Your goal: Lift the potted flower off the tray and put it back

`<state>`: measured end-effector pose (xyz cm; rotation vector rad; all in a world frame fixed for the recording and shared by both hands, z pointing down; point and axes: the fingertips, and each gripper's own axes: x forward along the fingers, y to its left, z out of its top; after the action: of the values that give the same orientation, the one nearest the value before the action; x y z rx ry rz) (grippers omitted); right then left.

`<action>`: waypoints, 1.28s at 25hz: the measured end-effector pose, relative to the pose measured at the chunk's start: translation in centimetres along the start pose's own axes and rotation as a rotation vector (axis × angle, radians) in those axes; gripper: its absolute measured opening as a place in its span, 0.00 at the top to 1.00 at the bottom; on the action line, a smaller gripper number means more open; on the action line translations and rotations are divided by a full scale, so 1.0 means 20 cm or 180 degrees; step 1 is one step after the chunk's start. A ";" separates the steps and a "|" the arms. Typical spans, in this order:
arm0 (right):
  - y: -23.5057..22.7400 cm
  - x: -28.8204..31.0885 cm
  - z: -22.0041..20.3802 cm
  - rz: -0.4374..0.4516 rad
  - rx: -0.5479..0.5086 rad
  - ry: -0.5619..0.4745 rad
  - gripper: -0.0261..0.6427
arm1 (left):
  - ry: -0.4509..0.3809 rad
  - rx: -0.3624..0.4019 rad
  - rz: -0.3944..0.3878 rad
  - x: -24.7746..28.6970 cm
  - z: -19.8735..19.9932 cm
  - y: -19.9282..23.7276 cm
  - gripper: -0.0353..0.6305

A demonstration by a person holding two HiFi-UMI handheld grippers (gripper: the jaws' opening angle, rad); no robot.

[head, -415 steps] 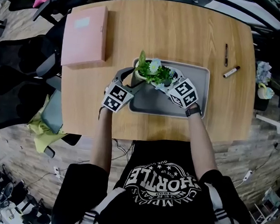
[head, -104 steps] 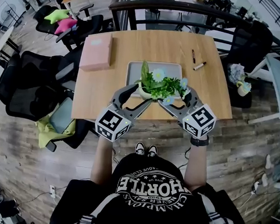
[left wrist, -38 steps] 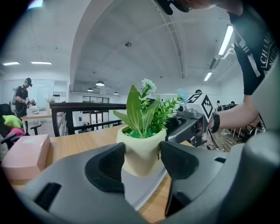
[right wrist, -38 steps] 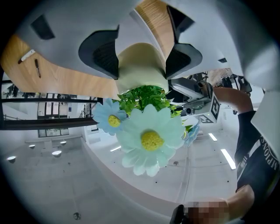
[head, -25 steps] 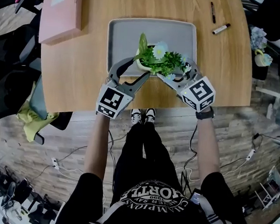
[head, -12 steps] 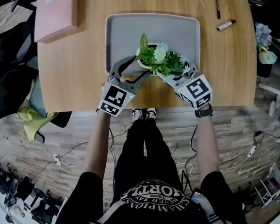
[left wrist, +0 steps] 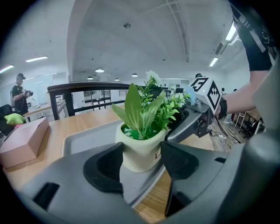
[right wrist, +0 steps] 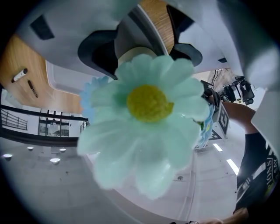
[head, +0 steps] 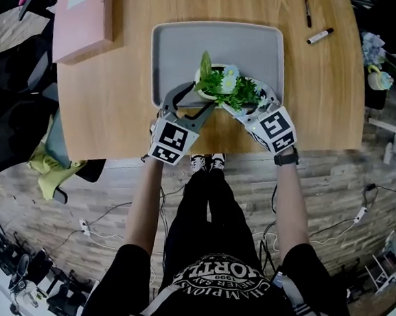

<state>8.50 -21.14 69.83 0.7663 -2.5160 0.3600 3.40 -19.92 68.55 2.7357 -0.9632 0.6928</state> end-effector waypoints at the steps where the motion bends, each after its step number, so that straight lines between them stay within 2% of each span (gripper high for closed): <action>1: 0.00 0.00 0.00 -0.0008 0.0004 0.0011 0.43 | 0.0000 0.0004 0.0000 0.00 0.00 0.00 0.53; 6: 0.00 -0.02 -0.01 -0.0137 0.0162 0.0049 0.44 | 0.0048 -0.0026 0.0019 0.00 -0.02 -0.01 0.52; 16: 0.03 -0.18 -0.06 -0.0611 0.0416 0.0205 0.43 | -0.0035 -0.0323 0.0169 -0.19 0.05 -0.06 0.52; 23: 0.07 -0.36 0.05 -0.0880 0.0519 0.0074 0.44 | -0.0122 -0.0414 0.0263 -0.32 0.13 -0.13 0.52; 32: 0.13 -0.62 0.33 -0.1205 0.0492 -0.0208 0.52 | -0.0443 -0.0456 0.0380 -0.53 0.41 -0.15 0.52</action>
<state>13.47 -15.88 57.54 1.3067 -2.3509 0.4034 1.13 -14.13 56.38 2.6462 -1.1661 0.4361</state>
